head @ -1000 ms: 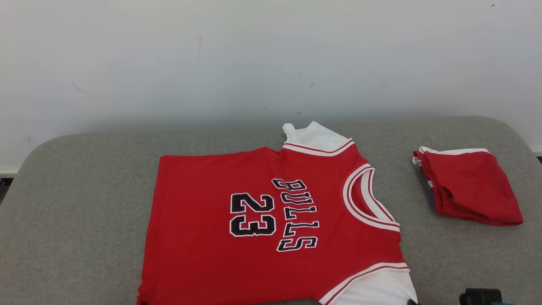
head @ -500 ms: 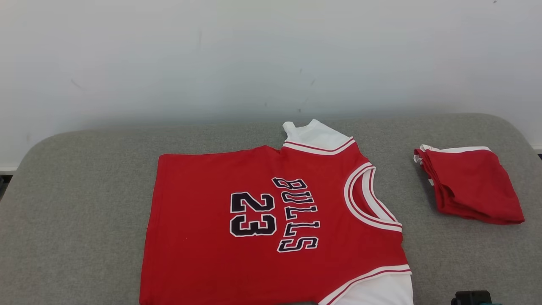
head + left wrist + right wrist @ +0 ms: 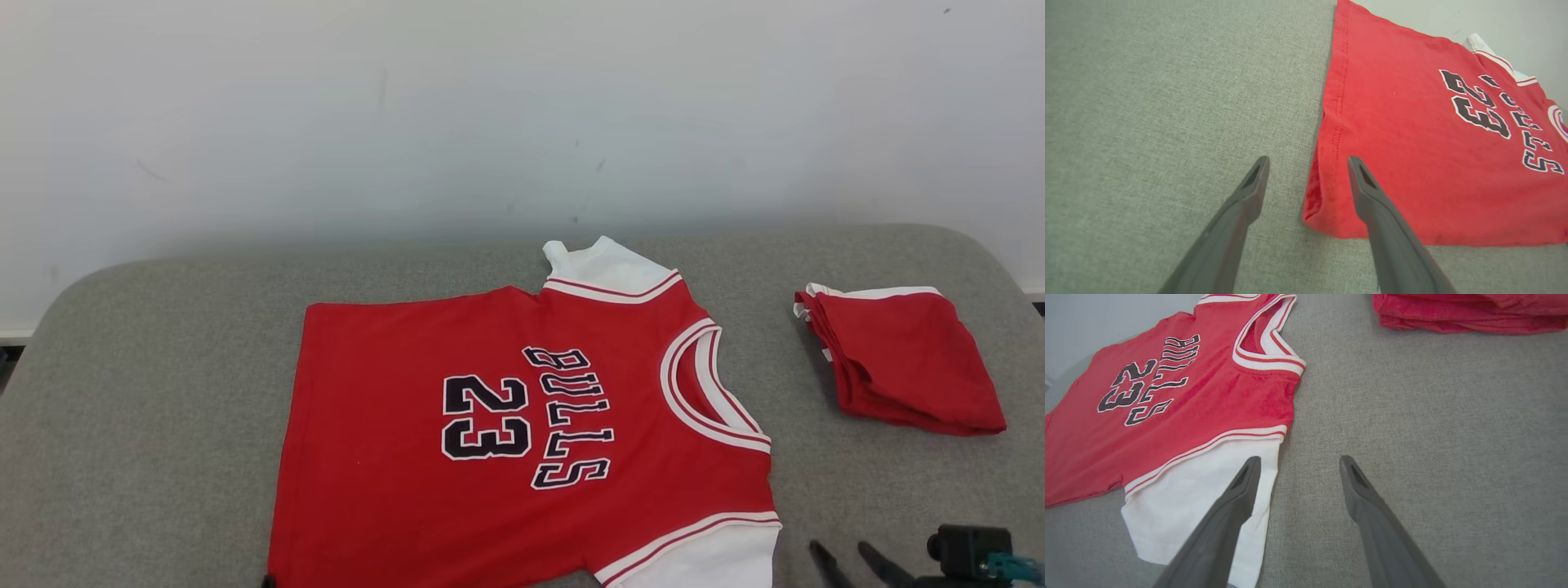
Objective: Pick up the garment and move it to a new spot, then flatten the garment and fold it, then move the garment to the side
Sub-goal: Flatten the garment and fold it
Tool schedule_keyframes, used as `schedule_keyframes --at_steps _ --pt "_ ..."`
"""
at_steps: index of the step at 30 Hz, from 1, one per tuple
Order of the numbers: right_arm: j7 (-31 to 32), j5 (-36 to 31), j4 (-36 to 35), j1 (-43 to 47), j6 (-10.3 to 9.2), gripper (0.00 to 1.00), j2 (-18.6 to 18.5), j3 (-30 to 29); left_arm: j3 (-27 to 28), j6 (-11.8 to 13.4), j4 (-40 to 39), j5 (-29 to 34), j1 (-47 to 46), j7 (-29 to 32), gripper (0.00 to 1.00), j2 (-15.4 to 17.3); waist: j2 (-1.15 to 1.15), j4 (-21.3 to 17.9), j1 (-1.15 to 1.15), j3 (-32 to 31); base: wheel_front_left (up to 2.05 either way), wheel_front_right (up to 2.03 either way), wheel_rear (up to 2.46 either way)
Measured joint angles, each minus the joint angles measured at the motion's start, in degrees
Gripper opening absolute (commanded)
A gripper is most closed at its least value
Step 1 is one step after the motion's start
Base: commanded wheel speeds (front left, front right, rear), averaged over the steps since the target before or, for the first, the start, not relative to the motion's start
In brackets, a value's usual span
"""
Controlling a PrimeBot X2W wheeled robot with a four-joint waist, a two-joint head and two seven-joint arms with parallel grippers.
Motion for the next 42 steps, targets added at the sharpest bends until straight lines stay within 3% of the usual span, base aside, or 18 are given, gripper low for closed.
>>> schedule_keyframes --at_steps 9,18,33,42 --pt "-5.43 -3.54 -4.19 -2.39 -0.19 1.00 -0.16 -2.10 2.86 0.38 -7.21 3.10 1.53 -1.05 1.00 0.70 0.00 -0.36 0.00 -0.84 0.00 0.00 0.00" --pt "-9.56 -8.05 -6.48 -4.99 -0.20 1.00 -0.27 -4.01 9.21 0.38 -11.92 8.35 3.85 -1.14 1.00 -1.10 0.00 -2.63 0.00 -1.21 0.00 0.00 0.00" --pt "-10.26 -13.50 -8.27 -1.61 -0.46 1.00 -1.11 -10.53 19.48 0.40 -18.80 20.87 8.84 -1.15 1.00 -4.67 0.00 -4.26 0.00 -1.42 0.00 0.00 0.00" --pt "-10.28 -16.64 -8.61 0.38 -0.49 1.00 -0.29 -12.47 20.57 0.40 -21.73 25.20 11.43 -1.23 1.00 -5.31 0.00 -4.33 0.00 -1.40 0.00 0.00 0.00"
